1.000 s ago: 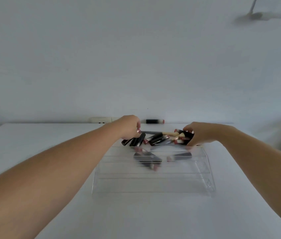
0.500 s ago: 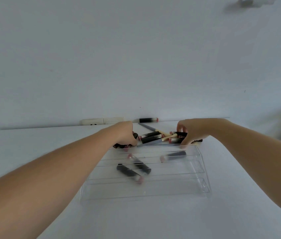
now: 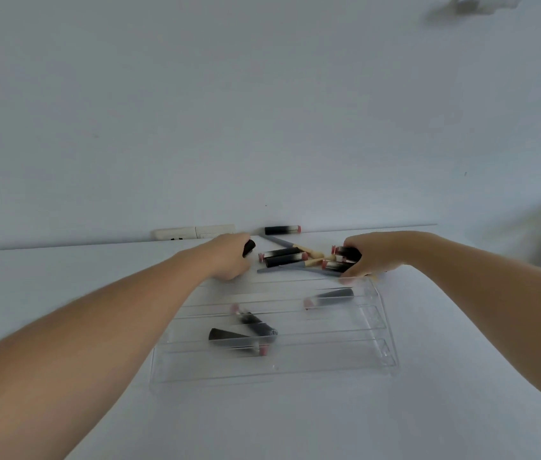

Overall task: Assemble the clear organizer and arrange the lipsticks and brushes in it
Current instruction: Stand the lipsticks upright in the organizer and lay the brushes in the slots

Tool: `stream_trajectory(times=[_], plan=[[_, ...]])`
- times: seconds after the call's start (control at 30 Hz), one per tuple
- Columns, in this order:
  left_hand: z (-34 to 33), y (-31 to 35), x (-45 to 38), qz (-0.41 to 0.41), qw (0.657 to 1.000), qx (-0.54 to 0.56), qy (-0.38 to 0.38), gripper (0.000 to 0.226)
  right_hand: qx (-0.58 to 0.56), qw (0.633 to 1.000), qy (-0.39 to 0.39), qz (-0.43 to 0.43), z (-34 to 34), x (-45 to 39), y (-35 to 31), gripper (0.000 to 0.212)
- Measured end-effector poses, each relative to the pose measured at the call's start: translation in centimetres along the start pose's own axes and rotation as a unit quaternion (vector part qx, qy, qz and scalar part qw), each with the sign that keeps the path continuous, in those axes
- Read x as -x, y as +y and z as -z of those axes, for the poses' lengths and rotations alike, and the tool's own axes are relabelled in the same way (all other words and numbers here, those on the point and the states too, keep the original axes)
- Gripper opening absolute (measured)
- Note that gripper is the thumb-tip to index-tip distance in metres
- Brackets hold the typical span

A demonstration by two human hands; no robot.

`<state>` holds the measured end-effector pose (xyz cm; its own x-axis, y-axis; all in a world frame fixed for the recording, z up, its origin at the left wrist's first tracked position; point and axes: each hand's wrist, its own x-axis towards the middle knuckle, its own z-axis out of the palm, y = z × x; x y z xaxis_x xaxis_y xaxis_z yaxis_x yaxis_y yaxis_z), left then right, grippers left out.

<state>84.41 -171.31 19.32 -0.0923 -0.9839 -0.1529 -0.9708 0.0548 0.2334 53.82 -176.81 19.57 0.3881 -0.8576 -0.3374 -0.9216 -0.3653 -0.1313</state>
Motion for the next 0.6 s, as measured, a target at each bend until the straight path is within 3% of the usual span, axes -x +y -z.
stream_trajectory(times=[0.27,0.6], plan=[[1.8,-1.8,3.0,-0.051,0.988,0.095,0.112,0.034,-0.047,0.998,0.024,0.020,0.1,-0.1,0.1,0.039],[0.7,-3.0,11.2,-0.161,0.962,0.126,0.182,0.041,-0.025,0.998,0.054,0.033,0.0,0.7,-0.2,0.032]])
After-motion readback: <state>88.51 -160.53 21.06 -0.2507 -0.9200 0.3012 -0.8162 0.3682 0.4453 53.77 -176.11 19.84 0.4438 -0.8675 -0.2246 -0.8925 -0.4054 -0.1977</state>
